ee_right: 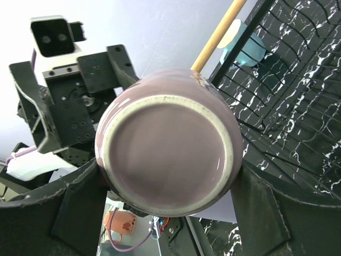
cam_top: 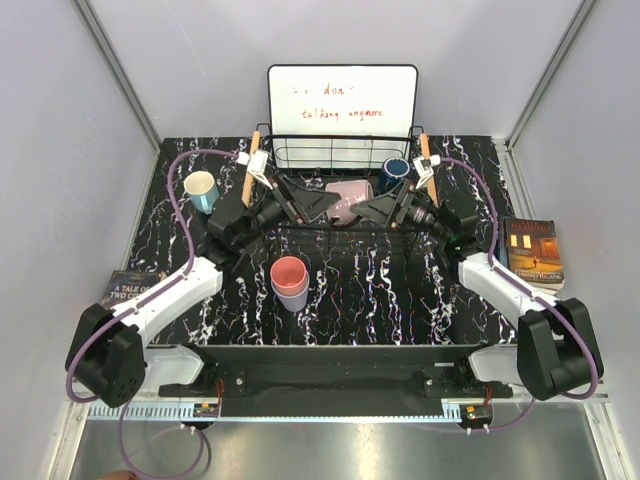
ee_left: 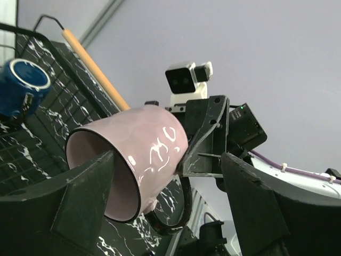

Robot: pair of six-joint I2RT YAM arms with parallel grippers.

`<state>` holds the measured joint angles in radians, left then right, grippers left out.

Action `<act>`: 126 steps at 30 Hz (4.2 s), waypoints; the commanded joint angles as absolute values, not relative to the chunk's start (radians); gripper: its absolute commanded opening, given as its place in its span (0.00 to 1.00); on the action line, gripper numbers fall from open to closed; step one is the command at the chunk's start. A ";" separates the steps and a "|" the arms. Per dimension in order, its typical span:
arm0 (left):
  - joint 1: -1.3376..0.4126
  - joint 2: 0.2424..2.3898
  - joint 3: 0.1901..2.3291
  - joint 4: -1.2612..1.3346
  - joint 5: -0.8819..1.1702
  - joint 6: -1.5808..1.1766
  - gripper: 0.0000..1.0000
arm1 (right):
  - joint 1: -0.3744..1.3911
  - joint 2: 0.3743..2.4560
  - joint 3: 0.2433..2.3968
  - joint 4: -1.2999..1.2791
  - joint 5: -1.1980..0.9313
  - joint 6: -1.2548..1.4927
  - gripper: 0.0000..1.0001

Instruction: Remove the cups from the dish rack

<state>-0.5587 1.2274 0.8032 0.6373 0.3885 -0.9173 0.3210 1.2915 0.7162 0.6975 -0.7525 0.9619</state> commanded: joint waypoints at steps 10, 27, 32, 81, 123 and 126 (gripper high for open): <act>-0.586 1.296 0.830 0.865 0.541 -1.046 0.77 | 0.373 1.373 0.795 0.949 -0.788 1.041 0.00; -0.584 1.368 0.871 0.960 0.603 -1.114 0.25 | 0.411 1.365 0.758 0.971 -0.830 1.051 0.00; -0.572 1.353 0.879 0.930 0.584 -1.098 0.57 | 0.410 1.339 0.747 0.945 -0.838 1.029 0.00; -0.568 1.150 1.259 -0.133 0.001 -0.372 0.00 | 0.416 1.103 0.890 0.115 -0.476 0.548 0.96; -0.038 1.673 1.301 -0.575 -0.334 -0.416 0.00 | 0.416 1.180 0.877 0.087 -0.293 0.598 0.93; -0.020 1.681 1.264 -0.551 -0.318 -0.416 0.00 | 0.416 1.190 0.870 0.100 -0.298 0.601 0.93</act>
<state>-0.0376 1.6859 1.2812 -0.6441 -0.3305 -0.4191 0.4080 1.1786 0.8764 0.0422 -0.2977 0.6014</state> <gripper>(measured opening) 0.219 0.929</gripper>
